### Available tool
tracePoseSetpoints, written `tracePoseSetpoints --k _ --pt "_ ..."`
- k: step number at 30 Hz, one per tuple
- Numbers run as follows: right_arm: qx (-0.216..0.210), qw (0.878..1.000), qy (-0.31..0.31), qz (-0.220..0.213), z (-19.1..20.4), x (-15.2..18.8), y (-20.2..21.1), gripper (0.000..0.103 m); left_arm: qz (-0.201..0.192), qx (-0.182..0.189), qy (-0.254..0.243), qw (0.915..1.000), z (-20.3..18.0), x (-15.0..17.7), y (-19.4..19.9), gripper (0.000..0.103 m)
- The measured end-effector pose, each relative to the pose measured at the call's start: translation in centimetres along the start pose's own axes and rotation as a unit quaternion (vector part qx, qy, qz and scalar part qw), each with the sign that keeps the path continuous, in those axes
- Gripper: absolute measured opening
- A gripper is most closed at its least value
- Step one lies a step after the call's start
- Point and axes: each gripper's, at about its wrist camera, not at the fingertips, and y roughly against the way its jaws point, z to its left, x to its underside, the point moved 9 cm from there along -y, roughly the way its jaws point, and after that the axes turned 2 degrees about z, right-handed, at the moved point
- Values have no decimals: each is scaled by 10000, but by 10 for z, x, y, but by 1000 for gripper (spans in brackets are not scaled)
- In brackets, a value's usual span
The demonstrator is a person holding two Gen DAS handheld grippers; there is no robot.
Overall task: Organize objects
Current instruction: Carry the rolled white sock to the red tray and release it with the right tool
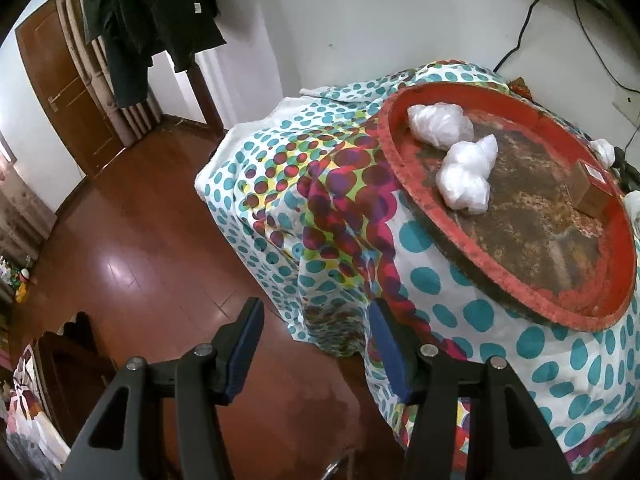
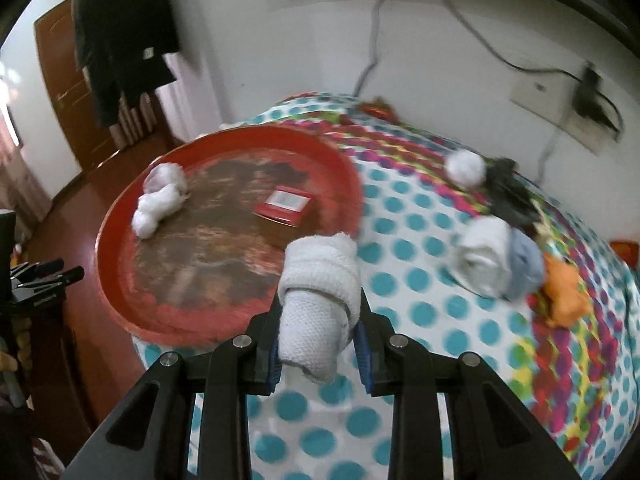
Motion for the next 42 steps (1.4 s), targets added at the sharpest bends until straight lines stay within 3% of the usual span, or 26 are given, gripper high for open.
tracePoseSetpoints --k 8,24,32,34,38,40,42 --pt "103 9989 386 250 30 -18 -38 28 82 40 -1 10000 -1 3 -3 56" --pt "538 9968 429 403 22 -51 -87 28 217 231 73 9995 -2 3 -8 56" --pt "517 9965 499 420 26 -62 -95 29 263 268 64 9993 -2 4 -10 56" --pt "488 9966 526 409 27 -60 -94 31 287 260 43 9992 -3 5 -11 56" --pt "361 9977 468 334 29 -57 -85 44 318 236 25 9992 -4 6 -12 56" --pt "319 9980 464 287 30 -55 -78 46 315 230 17 9992 -4 6 -12 56" --pt "277 9984 433 233 30 -53 -69 57 312 222 4 9993 -5 6 -12 56"
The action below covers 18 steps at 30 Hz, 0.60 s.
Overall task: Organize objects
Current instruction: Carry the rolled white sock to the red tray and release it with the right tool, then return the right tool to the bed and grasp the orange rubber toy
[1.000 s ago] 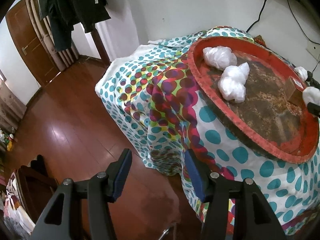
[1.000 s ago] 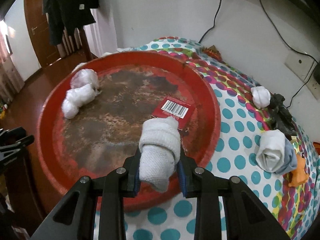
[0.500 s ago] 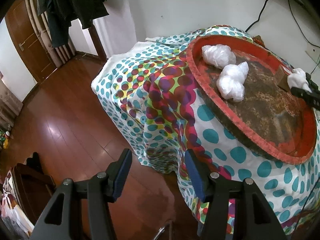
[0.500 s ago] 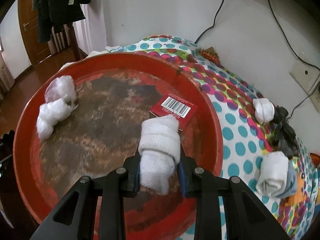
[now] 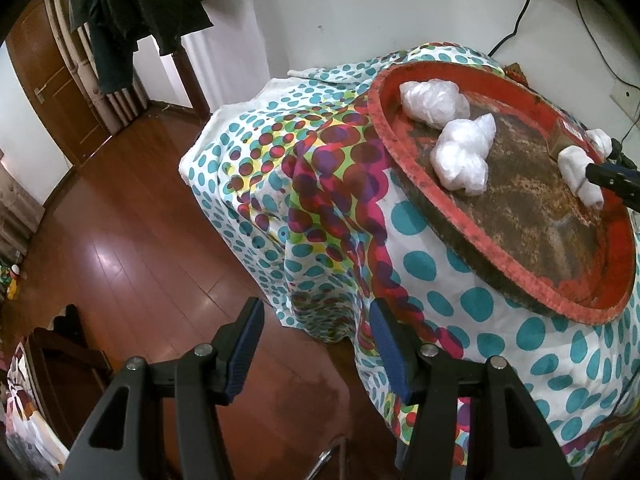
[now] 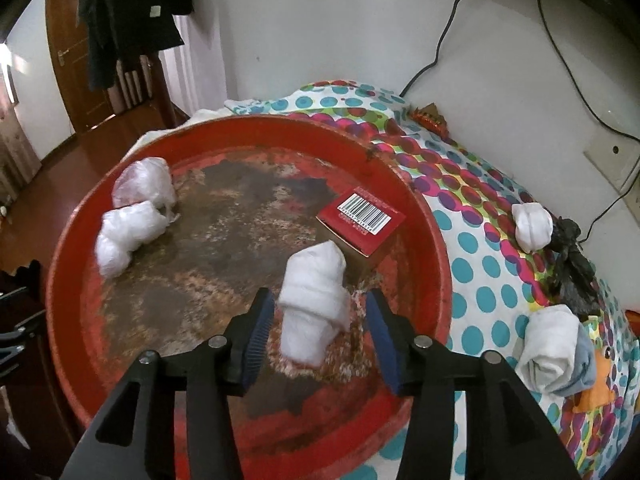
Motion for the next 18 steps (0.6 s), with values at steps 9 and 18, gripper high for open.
tracePoseSetpoints --k 9,18 --pt "-45 9991 -252 -330 -22 20 46 59 12 -13 -20 10000 0 2 -1 56" --pt "630 9933 -939 -233 -129 71 75 59 18 -37 -63 10000 -3 4 -1 56"
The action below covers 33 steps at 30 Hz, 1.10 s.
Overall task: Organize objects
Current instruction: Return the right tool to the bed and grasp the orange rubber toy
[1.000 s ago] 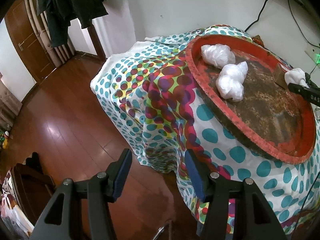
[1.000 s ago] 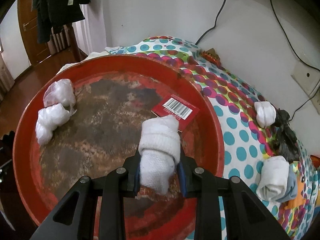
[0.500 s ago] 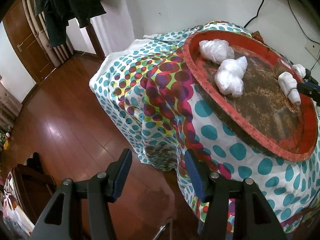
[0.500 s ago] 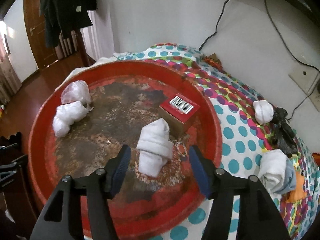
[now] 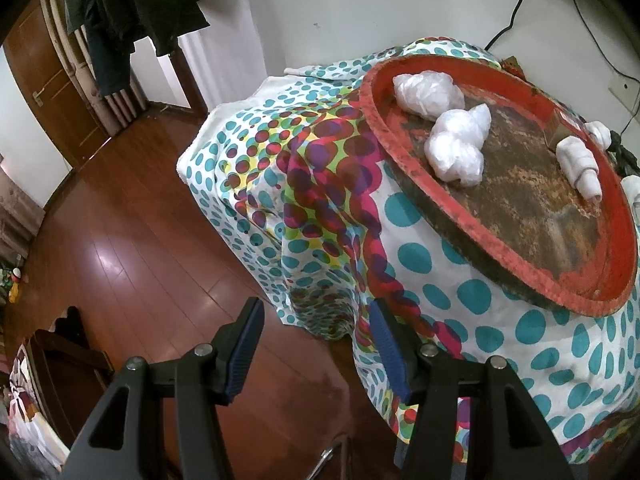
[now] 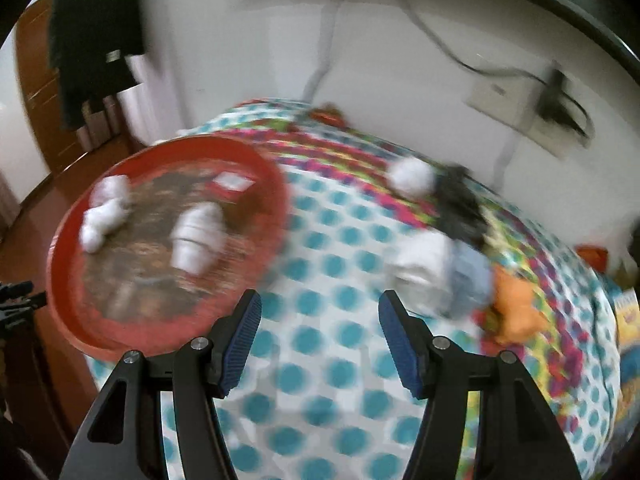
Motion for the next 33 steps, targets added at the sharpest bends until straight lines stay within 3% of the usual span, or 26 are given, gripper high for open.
tracePoseSetpoints --k 5,12,23,29,33 --pt "518 9976 -464 22 -77 15 1 59 -10 -29 -15 10000 0 0 -1 56" --pt "749 9932 -858 254 -145 36 -25 60 100 -39 -29 9999 -4 3 -9 56" --pt "560 9942 -894 226 -163 26 -69 66 157 -145 -425 9989 -34 -2 10 56" --pt "427 9955 -828 182 -163 28 -78 51 -22 -183 -944 9954 -73 -10 37 56" --pt "293 9956 -881 96 -165 31 -72 49 16 -762 -1482 9860 -101 -11 46 56"
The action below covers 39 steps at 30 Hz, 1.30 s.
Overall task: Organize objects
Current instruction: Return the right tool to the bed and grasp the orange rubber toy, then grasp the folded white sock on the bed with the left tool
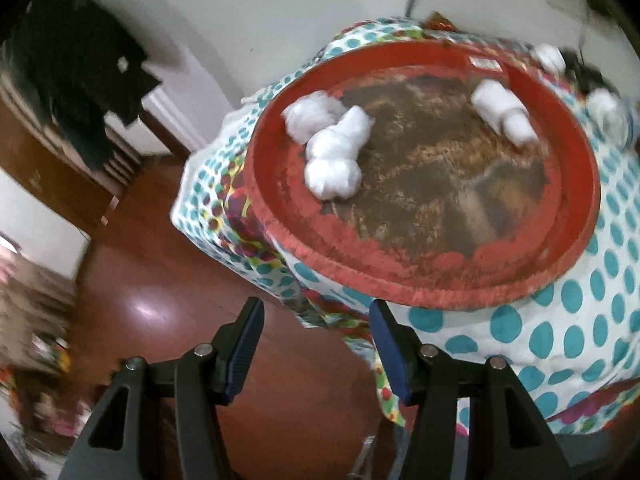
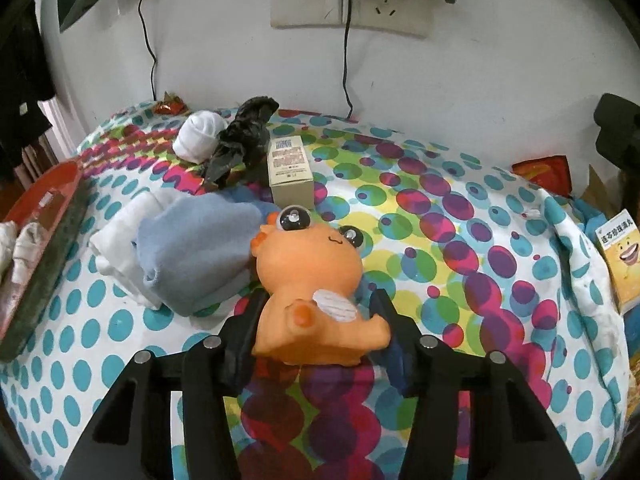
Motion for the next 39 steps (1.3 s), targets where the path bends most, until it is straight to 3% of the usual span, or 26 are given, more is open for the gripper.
tracePoseSetpoints --k 3,10,14,20,28,35,39 --pt "-110 9999 2 29 -2 3 3 49 57 81 -266 9996 -17 0 4 56" --pt "-173 9998 18 25 -16 13 12 49 210 300 -26 9993 -23 14 7 56" --pt "-148 9998 -117 -44 -28 17 18 49 254 461 -185 9984 -29 27 20 56" --pt "-284 9991 -296 62 -33 18 13 49 -46 1100 -502 9926 -63 20 61 56" --pt "-135 9998 -156 87 -30 20 12 50 -581 1846 -1340 9719 -165 -59 106 56" --pt "-115 9998 -131 93 -31 21 13 51 -402 2677 -1172 9555 -246 -128 98 56" --pt "-110 9998 -115 98 -30 21 12 52 -428 2548 -986 9610 -271 -161 83 56"
